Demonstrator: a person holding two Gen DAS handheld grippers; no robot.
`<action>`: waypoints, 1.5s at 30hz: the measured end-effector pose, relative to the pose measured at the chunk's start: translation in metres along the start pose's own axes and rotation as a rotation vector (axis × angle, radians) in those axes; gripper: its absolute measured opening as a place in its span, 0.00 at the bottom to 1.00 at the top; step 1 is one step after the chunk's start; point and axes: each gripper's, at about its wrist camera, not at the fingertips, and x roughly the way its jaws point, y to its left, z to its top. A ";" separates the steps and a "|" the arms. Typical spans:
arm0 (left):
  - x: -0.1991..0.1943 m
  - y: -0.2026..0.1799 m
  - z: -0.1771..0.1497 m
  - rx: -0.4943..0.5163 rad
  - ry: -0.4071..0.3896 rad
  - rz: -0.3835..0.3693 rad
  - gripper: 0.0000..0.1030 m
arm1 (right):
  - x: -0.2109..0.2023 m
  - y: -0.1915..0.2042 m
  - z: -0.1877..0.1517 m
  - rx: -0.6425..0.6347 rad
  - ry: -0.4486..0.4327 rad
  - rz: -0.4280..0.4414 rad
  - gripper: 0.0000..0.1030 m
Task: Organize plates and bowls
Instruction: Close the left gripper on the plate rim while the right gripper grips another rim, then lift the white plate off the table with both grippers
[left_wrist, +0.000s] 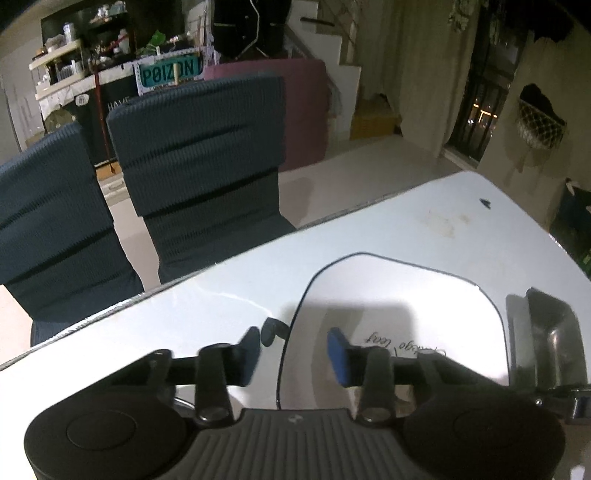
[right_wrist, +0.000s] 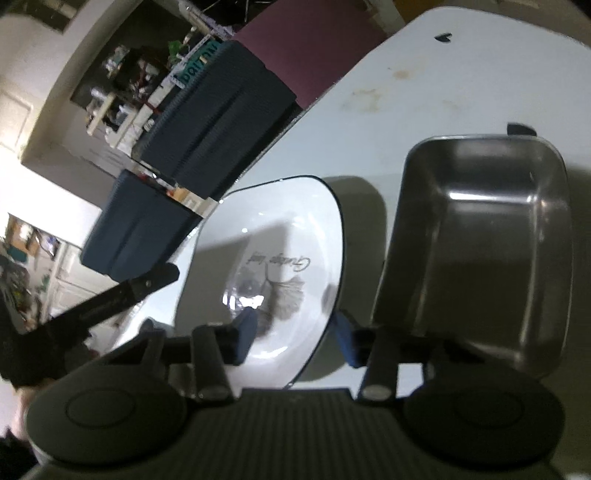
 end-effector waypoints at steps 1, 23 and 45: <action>0.004 -0.001 0.000 0.008 0.009 0.004 0.28 | 0.002 0.000 0.000 -0.009 -0.002 -0.015 0.43; 0.000 0.013 -0.017 0.013 0.091 0.022 0.14 | 0.041 0.012 0.031 -0.172 -0.041 -0.096 0.07; 0.006 0.030 -0.020 -0.185 0.067 -0.025 0.13 | 0.072 0.014 0.055 -0.279 0.033 -0.048 0.14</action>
